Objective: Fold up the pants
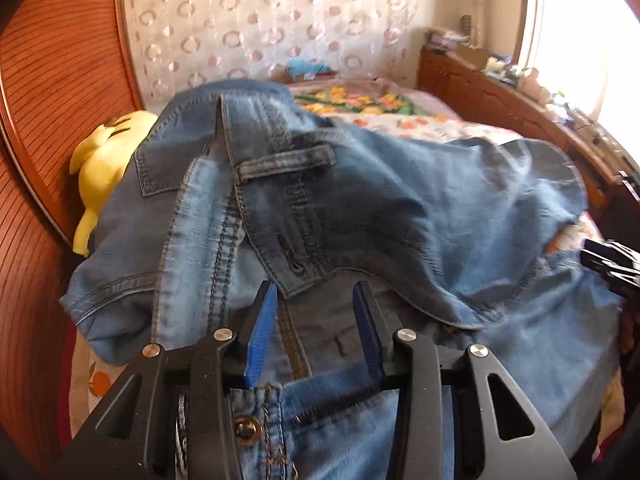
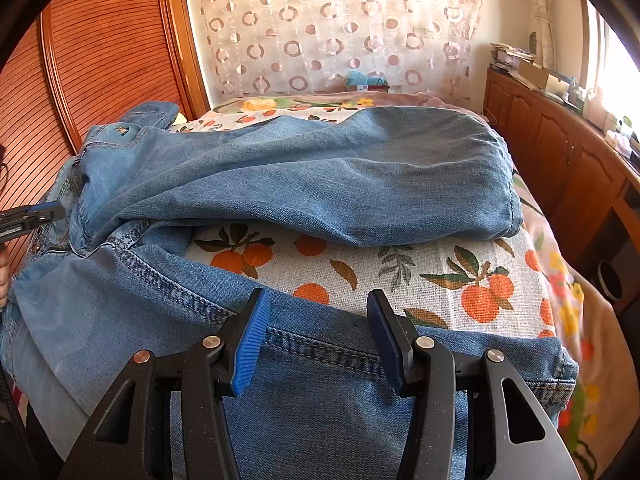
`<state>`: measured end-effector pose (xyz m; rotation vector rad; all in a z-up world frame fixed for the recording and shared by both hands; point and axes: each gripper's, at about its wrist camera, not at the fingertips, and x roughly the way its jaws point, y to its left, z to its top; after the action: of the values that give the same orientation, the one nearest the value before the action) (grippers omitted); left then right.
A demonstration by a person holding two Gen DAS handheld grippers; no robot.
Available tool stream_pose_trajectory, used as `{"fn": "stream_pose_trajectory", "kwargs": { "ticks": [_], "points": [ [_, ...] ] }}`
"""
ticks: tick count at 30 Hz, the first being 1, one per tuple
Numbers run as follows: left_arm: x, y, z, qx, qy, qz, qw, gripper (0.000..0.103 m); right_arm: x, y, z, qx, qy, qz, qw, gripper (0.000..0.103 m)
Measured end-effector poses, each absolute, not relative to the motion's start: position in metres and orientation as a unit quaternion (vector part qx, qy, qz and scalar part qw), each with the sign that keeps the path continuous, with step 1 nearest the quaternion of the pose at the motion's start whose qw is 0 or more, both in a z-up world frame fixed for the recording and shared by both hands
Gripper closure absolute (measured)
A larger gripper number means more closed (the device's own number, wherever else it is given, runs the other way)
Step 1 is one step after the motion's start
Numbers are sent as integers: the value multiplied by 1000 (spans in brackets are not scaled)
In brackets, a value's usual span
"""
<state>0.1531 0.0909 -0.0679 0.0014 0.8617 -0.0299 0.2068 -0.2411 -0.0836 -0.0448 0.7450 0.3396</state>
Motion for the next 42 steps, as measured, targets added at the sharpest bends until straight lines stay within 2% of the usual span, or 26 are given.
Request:
{"fn": "stream_pose_trajectory", "kwargs": {
  "ticks": [5, 11, 13, 15, 18, 31, 35, 42],
  "points": [
    [171, 94, -86, -13, 448, -1, 894, 60, 206, -243, -83, -17, 359, 165, 919, 51],
    [171, 95, -87, -29, 439, -2, 898, 56, 204, -245, -84, -15, 356, 165, 920, 51],
    [171, 97, -86, -33, 435, -2, 900, 66, 203, -245, -84, -14, 356, 164, 920, 51],
    [169, 102, -83, -40, 427, -2, 903, 84, 203, -245, -84, -13, 356, 164, 920, 51],
    [167, 102, -80, -46, 417, -12, 908, 96, 203, -245, -84, -14, 356, 164, 920, 51],
    [86, 115, 9, -39, 331, -50, 942, 99, 204, -246, -85, -15, 358, 162, 919, 51],
    [76, 133, 9, -41, 331, -35, 942, 99, 204, -246, -85, -15, 358, 162, 919, 51],
    [86, 140, -40, -44, 386, -17, 921, 98, 204, -245, -86, -16, 360, 161, 919, 51]
  ]
}}
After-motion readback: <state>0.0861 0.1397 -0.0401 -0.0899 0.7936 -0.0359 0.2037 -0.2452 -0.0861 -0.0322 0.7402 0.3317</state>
